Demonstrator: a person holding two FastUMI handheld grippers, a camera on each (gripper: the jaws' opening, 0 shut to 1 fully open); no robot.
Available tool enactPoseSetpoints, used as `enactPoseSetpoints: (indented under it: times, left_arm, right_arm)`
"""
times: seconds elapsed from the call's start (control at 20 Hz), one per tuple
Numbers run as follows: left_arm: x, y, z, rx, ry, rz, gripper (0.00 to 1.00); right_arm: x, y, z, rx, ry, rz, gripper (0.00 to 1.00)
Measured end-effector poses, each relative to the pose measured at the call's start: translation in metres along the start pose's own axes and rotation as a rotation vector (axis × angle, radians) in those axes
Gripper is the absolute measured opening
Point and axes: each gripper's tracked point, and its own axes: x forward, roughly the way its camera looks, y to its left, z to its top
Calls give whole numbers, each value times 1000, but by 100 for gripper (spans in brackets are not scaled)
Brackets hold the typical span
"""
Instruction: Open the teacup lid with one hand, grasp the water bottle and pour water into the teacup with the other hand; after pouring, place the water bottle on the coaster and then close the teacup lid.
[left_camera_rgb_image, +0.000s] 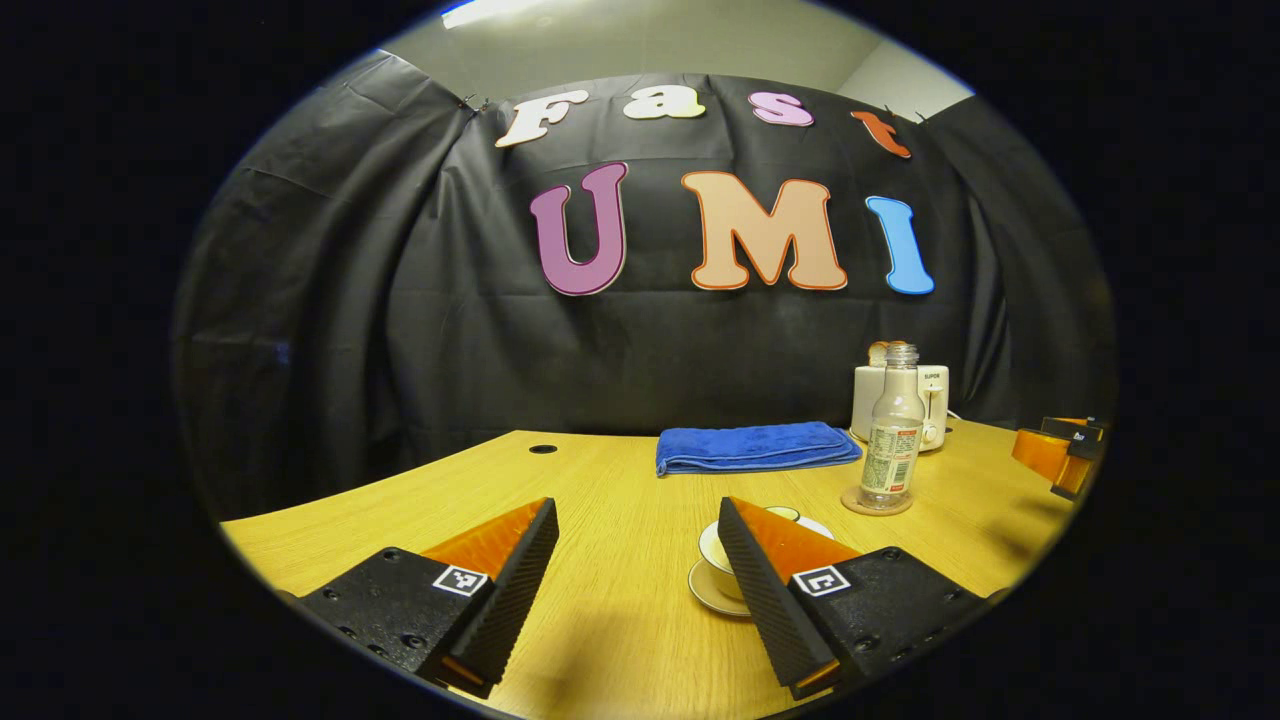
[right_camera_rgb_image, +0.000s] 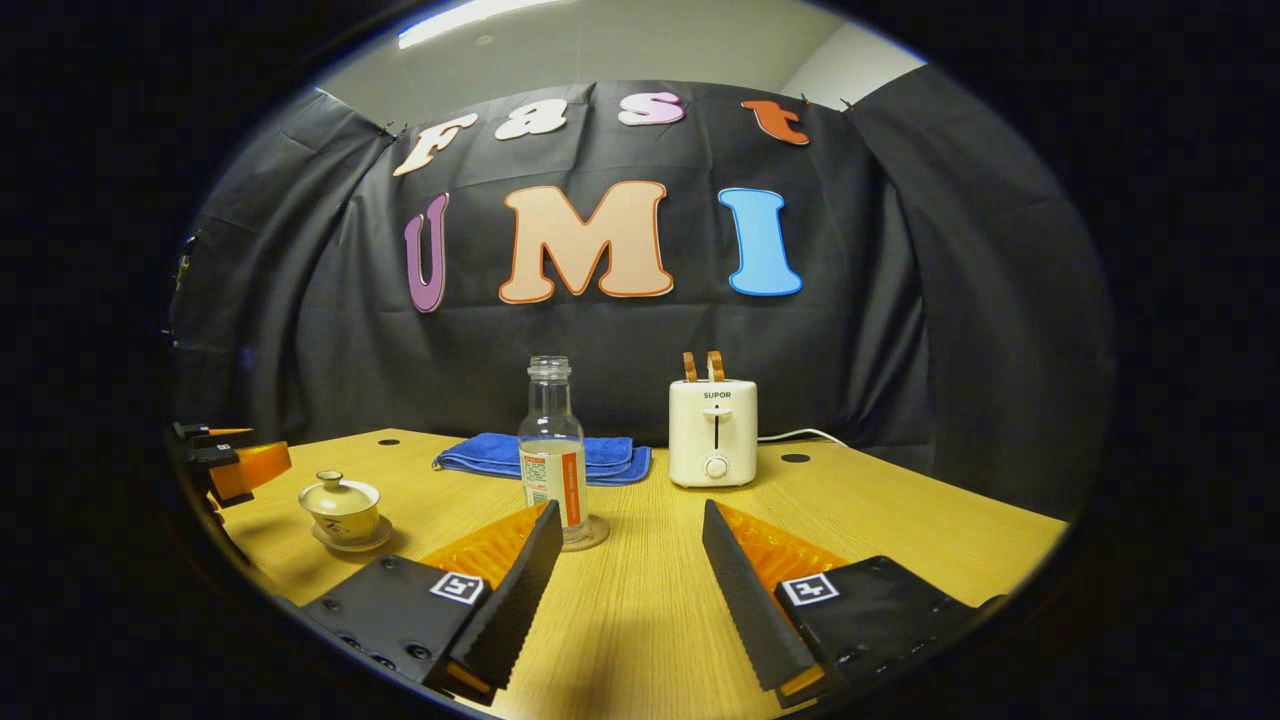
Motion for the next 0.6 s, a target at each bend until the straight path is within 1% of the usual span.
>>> enactPoseSetpoints:
  times: [0.05,0.25,0.35,0.4,0.55,0.6]
  left_arm:
    - [0,0,0,0,1,0,94]
    - [0,0,-1,0,1,0,94]
    - [0,0,-1,0,0,0,94]
    - [0,0,-1,0,0,0,94]
    - [0,0,-1,0,0,0,94]
    - [0,0,0,0,0,1,94]
  right_arm:
    - [0,0,0,0,0,0,96]
    - [0,0,0,0,0,0,87]
    - [0,0,0,0,0,0,87]
    - [0,0,0,0,0,0,92]
    - [0,0,0,0,0,0,87]
    - [0,0,0,0,0,0,87]
